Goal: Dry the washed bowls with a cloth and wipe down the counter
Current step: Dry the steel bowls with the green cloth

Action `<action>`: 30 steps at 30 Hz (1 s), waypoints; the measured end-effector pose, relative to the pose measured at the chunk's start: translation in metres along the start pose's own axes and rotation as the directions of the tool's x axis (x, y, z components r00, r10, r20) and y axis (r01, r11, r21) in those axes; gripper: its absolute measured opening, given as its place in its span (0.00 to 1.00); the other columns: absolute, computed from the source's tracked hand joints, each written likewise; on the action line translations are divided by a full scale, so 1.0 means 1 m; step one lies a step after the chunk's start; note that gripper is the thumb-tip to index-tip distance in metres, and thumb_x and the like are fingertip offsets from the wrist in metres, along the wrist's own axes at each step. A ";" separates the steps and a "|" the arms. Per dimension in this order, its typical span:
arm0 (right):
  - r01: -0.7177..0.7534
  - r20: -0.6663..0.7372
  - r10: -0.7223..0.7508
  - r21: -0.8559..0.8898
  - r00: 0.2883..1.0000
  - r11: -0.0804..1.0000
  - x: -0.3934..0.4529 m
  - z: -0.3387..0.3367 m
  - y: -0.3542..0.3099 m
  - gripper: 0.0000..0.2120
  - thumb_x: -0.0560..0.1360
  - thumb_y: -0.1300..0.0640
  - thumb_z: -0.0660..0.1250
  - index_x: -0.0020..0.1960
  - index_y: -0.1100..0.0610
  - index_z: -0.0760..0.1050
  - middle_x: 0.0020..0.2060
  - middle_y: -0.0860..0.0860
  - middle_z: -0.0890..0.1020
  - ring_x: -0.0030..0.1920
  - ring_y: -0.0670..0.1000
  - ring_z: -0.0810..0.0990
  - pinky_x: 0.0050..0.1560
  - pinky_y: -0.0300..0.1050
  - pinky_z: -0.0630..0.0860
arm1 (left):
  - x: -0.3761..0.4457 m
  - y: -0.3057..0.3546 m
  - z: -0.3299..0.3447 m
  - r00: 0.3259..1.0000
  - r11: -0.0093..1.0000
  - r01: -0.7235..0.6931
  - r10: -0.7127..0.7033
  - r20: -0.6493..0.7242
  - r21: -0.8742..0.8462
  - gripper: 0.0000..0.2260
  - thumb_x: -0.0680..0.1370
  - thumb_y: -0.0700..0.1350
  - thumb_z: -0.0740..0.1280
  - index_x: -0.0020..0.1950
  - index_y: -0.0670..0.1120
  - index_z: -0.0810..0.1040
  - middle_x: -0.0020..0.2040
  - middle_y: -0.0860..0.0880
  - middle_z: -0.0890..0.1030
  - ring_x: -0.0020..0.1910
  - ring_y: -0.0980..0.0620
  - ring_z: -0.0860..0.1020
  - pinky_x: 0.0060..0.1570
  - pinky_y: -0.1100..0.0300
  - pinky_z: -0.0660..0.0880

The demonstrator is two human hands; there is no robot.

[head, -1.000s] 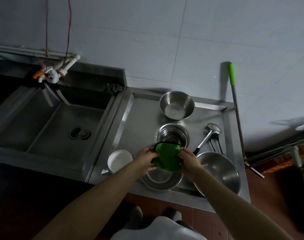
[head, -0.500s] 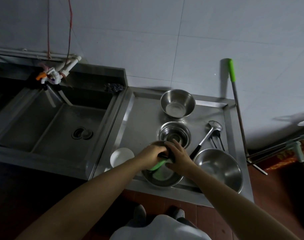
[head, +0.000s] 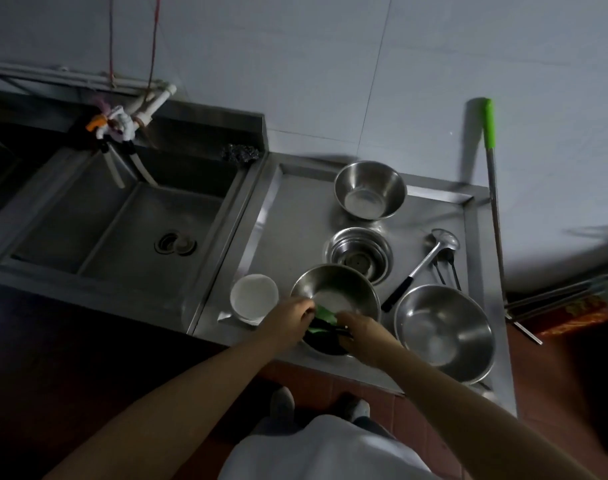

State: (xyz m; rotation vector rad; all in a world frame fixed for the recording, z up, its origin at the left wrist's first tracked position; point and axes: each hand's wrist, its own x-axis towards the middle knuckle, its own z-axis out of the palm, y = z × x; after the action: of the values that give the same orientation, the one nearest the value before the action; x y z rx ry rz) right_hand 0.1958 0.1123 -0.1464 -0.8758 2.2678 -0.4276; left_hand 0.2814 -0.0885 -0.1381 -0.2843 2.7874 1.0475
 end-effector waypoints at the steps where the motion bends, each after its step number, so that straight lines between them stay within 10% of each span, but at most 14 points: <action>1: 0.011 0.034 -0.010 -0.042 0.999 0.999 -0.006 0.009 0.003 0.20 0.78 0.50 0.66 0.69 0.47 0.69 0.60 0.49 0.79 0.57 0.51 0.79 0.58 0.47 0.77 | -0.006 -0.005 0.008 0.998 0.998 0.055 -0.055 0.004 -0.008 0.07 0.80 0.44 0.64 0.51 0.44 0.80 0.47 0.45 0.81 0.46 0.47 0.79 0.47 0.51 0.76; 7: 0.113 0.149 -0.090 -0.152 0.985 0.982 -0.023 0.050 0.008 0.20 0.75 0.42 0.63 0.64 0.48 0.73 0.65 0.48 0.76 0.65 0.53 0.74 0.69 0.50 0.67 | -0.031 -0.029 0.051 0.897 0.882 0.434 -0.441 0.000 -0.187 0.07 0.81 0.43 0.62 0.52 0.42 0.78 0.52 0.40 0.83 0.53 0.40 0.80 0.48 0.55 0.72; 10: 0.068 0.076 -0.055 -0.182 0.996 0.981 -0.016 0.058 0.005 0.20 0.76 0.39 0.58 0.64 0.47 0.72 0.63 0.47 0.77 0.64 0.49 0.75 0.75 0.56 0.56 | -0.020 -0.034 0.062 0.758 0.693 0.626 -0.649 0.067 -0.358 0.13 0.80 0.46 0.64 0.59 0.40 0.78 0.55 0.40 0.82 0.57 0.40 0.80 0.52 0.55 0.73; 16: -0.043 0.053 0.059 -0.265 0.997 0.963 0.019 0.070 -0.006 0.27 0.77 0.39 0.62 0.71 0.50 0.67 0.65 0.52 0.74 0.66 0.56 0.72 0.67 0.55 0.65 | 0.008 -0.045 0.093 0.578 0.312 0.691 -0.780 0.240 -0.652 0.05 0.74 0.42 0.70 0.49 0.43 0.81 0.46 0.40 0.83 0.42 0.42 0.83 0.44 0.47 0.83; 21: -0.001 0.137 0.049 -0.330 0.989 0.944 0.036 0.080 0.003 0.28 0.76 0.46 0.68 0.71 0.57 0.68 0.73 0.58 0.64 0.74 0.59 0.63 0.74 0.55 0.60 | 0.019 -0.057 0.108 0.538 0.296 0.714 -0.812 0.227 -0.634 0.15 0.67 0.47 0.71 0.53 0.45 0.80 0.46 0.43 0.84 0.45 0.42 0.83 0.50 0.46 0.82; 25: 0.008 0.185 0.040 -0.253 0.982 0.967 0.041 0.077 0.011 0.28 0.74 0.51 0.71 0.70 0.56 0.65 0.72 0.54 0.68 0.65 0.57 0.74 0.59 0.51 0.74 | 0.023 -0.032 0.093 0.546 0.284 0.664 -0.816 0.189 -0.692 0.14 0.68 0.35 0.67 0.52 0.44 0.75 0.48 0.40 0.81 0.48 0.41 0.81 0.53 0.44 0.81; 30: 0.022 0.213 0.049 -0.319 0.976 0.947 0.031 0.067 0.003 0.42 0.78 0.53 0.66 0.82 0.55 0.42 0.80 0.53 0.54 0.78 0.55 0.59 0.69 0.55 0.70 | 0.027 -0.023 0.070 0.655 0.398 0.664 -0.719 0.234 -0.633 0.18 0.71 0.33 0.65 0.57 0.48 0.76 0.51 0.45 0.82 0.53 0.44 0.81 0.57 0.45 0.79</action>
State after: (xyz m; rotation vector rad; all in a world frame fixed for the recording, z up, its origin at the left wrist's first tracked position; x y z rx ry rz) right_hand 0.2224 0.0888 -0.2114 -1.0129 2.1673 0.0489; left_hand 0.2656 -0.0629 -0.2105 -1.4583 1.7768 1.7111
